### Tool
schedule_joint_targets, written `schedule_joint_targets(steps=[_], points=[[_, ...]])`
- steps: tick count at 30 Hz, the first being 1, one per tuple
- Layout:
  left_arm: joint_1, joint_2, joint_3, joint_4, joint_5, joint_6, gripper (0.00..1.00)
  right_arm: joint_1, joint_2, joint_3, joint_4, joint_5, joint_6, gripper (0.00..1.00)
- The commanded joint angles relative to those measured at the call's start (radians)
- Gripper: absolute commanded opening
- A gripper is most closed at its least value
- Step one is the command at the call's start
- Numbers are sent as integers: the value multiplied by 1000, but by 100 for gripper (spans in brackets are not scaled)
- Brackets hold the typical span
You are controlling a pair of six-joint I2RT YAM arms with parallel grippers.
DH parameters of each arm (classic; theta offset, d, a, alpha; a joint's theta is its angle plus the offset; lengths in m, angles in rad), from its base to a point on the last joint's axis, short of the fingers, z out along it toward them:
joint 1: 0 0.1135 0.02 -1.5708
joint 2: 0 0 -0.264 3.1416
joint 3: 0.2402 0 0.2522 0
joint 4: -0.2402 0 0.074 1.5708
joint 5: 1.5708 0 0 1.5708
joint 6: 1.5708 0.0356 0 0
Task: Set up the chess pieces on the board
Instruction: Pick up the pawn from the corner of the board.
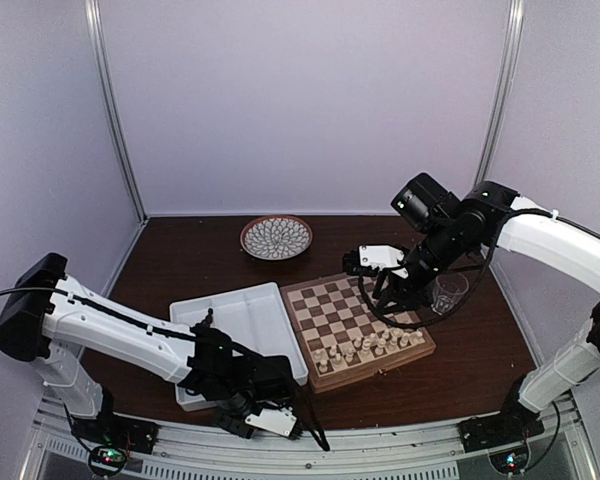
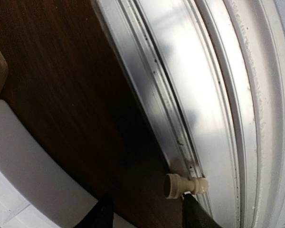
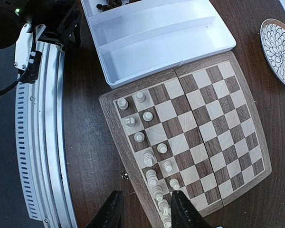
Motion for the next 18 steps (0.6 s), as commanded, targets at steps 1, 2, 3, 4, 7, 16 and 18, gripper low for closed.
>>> schedule_joint_targets(steps=[1,2,3,4,7,16,18], points=[[-8,27,27,40,47,41,50,-7,5,26,-11,-4,9,37],[-9,32,31,43,52,46,50,-7,6,27,-10,-3,9,37],[-10,37,36,46,57,48,50,-7,6,26,-10,-3,9,37],[-12,43,39,51,60,51,50,-7,8,27,-11,-4,9,37],[-12,61,46,67,66,60,49,-7,9,28,-11,-3,8,37],[-12,89,62,82,92,66,36,-7,6,20,-7,-1,8,37],[-12,92,62,81,108,67,30,-7,7,21,-5,-3,9,37]])
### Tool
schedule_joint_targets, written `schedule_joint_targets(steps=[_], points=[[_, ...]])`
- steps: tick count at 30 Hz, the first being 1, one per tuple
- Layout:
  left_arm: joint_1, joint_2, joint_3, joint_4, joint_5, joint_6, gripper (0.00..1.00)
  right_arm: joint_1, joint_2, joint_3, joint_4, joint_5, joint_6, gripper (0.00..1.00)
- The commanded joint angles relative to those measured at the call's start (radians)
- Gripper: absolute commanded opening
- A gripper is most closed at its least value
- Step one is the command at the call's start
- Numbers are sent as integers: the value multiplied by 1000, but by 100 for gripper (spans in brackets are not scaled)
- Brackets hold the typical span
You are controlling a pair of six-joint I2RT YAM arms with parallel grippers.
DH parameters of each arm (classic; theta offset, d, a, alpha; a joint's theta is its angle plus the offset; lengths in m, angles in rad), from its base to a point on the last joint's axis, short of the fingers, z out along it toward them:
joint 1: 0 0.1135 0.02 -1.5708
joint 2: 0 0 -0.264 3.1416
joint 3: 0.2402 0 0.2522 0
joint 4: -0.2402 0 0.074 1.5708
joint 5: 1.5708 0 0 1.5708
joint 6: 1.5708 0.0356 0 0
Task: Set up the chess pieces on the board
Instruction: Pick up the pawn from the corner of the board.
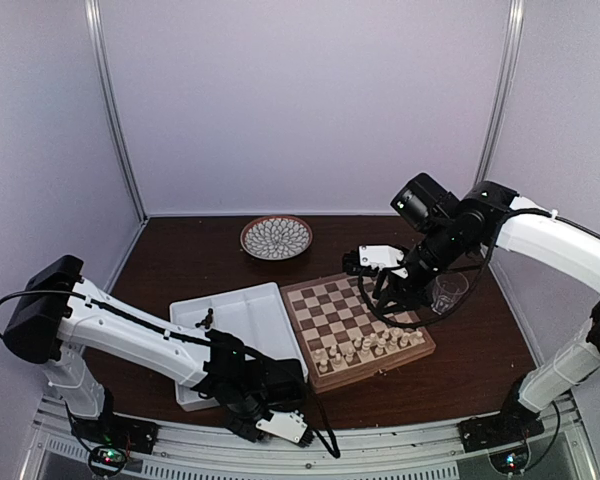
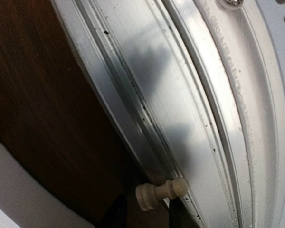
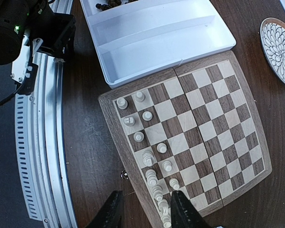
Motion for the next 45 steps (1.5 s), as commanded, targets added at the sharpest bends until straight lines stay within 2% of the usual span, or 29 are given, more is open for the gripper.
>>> schedule_joint_targets(steps=[1,6,16,25,31,37,41,45], points=[[-5,18,24,25,55,17,29,-5,5,21,-7,-3,9,37],[-9,20,28,37,111,22,33,-7,7,21,-8,-3,8,37],[-16,86,75,81,76,28,35,-8,7,18,-8,-5,8,37],[5,112,87,84,112,-14,19,-12,0,6,-1,-9,8,37],[41,89,62,90,152,-40,17,-13,2,6,0,-12,7,37],[48,66,41,84,165,-46,33,-16,3,3,-1,-12,8,37],[50,61,25,69,133,-62,34,-18,4,2,-1,-13,8,37],[52,53,7,59,110,-71,29,-18,8,5,-1,-15,8,37]])
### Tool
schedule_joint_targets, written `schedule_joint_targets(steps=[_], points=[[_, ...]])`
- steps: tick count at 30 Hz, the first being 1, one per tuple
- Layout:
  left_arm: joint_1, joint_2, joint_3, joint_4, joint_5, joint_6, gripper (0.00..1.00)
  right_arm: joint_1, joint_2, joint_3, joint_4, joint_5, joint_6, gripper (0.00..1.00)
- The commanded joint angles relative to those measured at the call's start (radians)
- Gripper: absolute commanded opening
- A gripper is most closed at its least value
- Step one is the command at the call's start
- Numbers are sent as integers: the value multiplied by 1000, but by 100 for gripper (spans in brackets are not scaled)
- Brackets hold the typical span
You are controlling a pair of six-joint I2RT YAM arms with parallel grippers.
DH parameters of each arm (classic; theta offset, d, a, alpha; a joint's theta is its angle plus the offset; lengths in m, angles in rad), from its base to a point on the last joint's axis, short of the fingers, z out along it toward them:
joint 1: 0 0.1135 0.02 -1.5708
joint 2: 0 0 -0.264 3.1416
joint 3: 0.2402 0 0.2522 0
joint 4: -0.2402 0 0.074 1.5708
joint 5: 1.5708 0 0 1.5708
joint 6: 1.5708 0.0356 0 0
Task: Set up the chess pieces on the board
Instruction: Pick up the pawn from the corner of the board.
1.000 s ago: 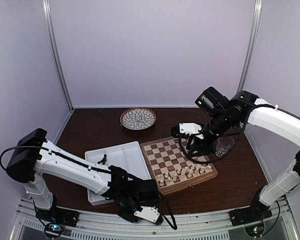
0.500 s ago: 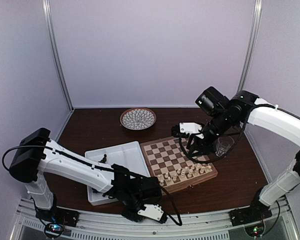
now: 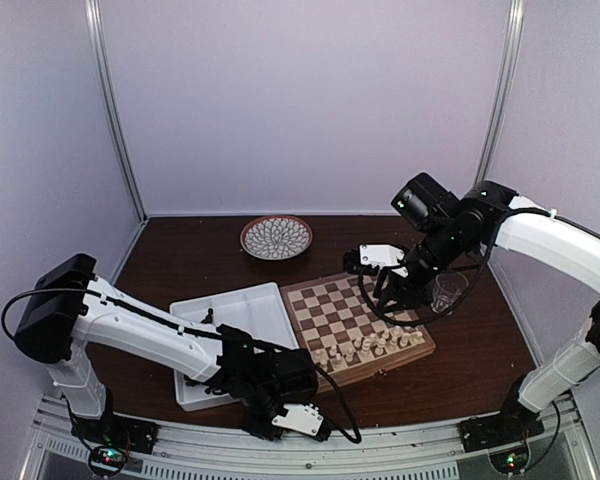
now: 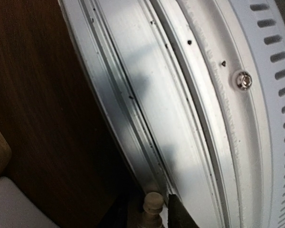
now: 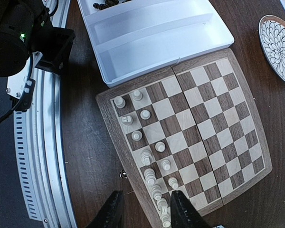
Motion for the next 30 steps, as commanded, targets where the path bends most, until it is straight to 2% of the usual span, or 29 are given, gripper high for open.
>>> schedule_joint_targets(steps=[1,15,18,22,30], points=[[12,-14,-43,-31,-36,-26,28,-7,4,6,-1,-15,9,37],[20,-26,-46,-37,-46,-36,18,-7,8,8,0,-19,9,36],[19,-11,-42,-37,-92,-50,16,-8,5,6,2,-18,9,36],[19,-21,-54,-38,-158,-74,28,-9,-5,-1,4,-15,9,36],[20,-37,-65,-62,-170,-85,22,-8,2,4,3,-21,11,36]])
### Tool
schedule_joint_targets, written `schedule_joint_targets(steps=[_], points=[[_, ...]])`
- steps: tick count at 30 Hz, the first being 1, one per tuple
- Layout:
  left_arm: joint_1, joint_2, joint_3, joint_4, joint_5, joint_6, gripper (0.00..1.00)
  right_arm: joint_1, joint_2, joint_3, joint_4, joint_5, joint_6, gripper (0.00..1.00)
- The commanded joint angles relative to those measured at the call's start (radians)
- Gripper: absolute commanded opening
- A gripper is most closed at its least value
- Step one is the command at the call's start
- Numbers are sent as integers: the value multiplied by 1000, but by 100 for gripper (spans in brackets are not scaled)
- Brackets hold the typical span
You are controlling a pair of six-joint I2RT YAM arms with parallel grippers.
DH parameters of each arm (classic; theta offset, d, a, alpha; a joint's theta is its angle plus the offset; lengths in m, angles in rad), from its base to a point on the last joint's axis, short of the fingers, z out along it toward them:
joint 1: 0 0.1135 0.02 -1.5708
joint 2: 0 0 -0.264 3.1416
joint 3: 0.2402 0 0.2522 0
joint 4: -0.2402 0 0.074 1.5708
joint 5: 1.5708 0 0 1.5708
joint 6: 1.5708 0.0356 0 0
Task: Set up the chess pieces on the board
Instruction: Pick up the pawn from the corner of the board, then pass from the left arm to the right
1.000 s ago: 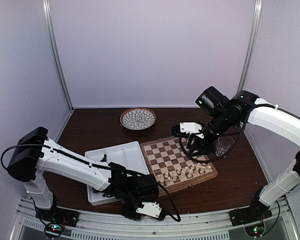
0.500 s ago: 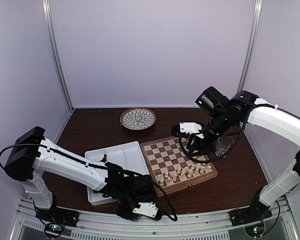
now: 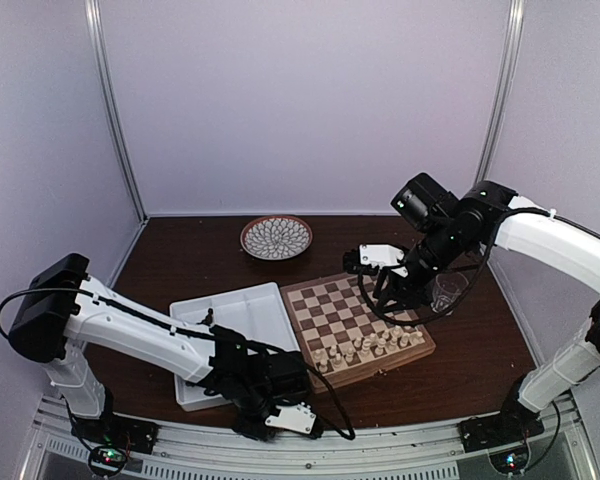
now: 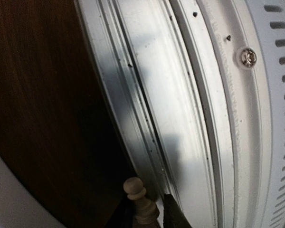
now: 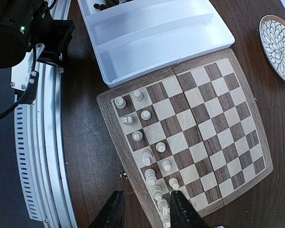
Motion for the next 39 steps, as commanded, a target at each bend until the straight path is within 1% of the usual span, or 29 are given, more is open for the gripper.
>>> schedule_joint_targets(steps=[1,6,8,10,13,16,18,21,24,29,31,34,36,39], points=[[20,0,-27,-35,-133,-12,20,-6,1,6,2,-17,10,36],[24,5,-18,-42,-168,-29,12,-6,2,12,-2,-22,12,36],[39,-25,-16,-27,-139,-55,10,-6,0,11,-6,-27,12,36],[63,-80,-21,15,-89,-91,9,-7,-4,15,-11,-39,13,36],[102,-167,-53,119,-4,-152,7,-9,-24,13,-13,-60,14,36],[127,-213,-83,198,15,-191,6,-11,-36,14,-15,-67,15,36],[135,-242,-95,246,-11,-208,5,-13,-46,15,-20,-99,15,36],[142,-310,-108,359,-64,-232,6,-17,-49,25,-20,-194,23,36],[144,-362,-104,464,-100,-246,7,-17,-5,65,-51,-334,34,36],[144,-436,-123,625,-31,-281,7,-17,68,86,-53,-583,58,38],[144,-454,-124,654,-32,-286,8,-17,103,97,-49,-652,75,38],[144,-474,-141,748,-34,-295,8,-17,155,136,-50,-737,113,40],[144,-475,-140,770,-20,-298,8,-16,184,164,-63,-782,134,41],[144,-459,-112,748,-5,-292,8,-15,210,190,-66,-832,155,42]])
